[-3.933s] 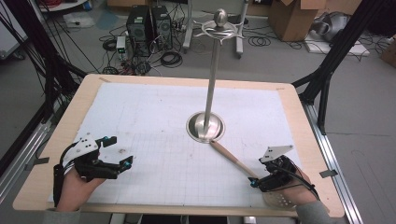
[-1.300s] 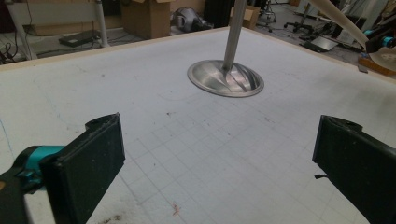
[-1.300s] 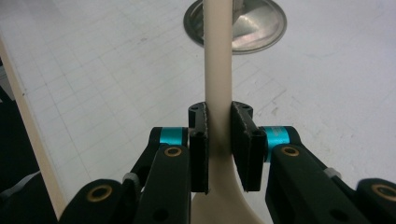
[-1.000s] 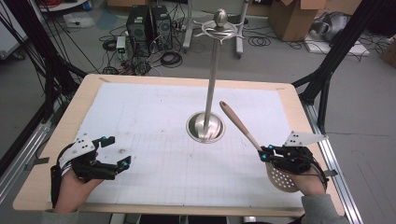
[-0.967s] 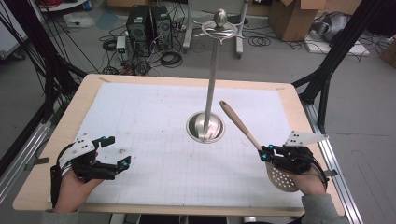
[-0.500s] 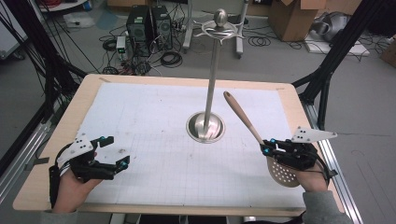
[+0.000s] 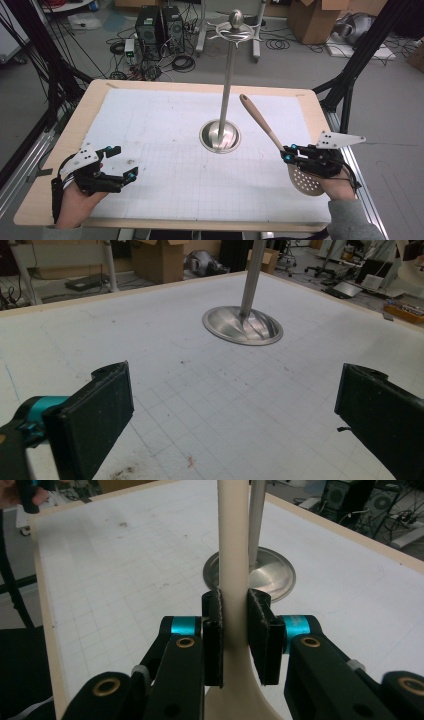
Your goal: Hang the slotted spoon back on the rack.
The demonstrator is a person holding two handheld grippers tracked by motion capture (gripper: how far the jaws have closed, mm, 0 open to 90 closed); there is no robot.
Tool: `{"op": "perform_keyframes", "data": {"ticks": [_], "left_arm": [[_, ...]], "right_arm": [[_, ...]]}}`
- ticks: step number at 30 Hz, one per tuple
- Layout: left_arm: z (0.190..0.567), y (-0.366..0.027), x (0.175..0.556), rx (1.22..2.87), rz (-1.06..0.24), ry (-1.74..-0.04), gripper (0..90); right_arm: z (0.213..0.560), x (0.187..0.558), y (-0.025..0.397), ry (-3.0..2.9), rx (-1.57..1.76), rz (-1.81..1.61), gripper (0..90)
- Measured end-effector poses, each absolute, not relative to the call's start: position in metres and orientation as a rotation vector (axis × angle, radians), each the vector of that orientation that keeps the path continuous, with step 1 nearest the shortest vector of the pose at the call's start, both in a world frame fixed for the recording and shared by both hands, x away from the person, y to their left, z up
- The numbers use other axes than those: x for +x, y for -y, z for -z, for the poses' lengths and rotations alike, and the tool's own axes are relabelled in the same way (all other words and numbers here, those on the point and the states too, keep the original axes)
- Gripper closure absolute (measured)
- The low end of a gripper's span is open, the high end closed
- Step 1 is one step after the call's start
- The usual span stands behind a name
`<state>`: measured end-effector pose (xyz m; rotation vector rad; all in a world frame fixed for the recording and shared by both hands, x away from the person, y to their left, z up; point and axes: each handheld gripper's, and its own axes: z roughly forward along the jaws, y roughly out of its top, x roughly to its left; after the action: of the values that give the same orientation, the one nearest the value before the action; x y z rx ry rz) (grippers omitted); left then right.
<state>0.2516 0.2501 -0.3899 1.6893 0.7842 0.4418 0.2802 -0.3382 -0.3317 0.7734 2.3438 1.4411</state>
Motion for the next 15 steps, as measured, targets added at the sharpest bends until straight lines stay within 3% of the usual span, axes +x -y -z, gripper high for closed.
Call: {"op": "perform_keyframes", "data": {"ticks": [15], "left_arm": [[0.386, -0.251, 0.249, 1.669, -0.430, -0.770, 2.7]], "right_arm": [[0.309, 0.285, 0.348, -2.273, 0.750, -1.526, 78.1]]}}
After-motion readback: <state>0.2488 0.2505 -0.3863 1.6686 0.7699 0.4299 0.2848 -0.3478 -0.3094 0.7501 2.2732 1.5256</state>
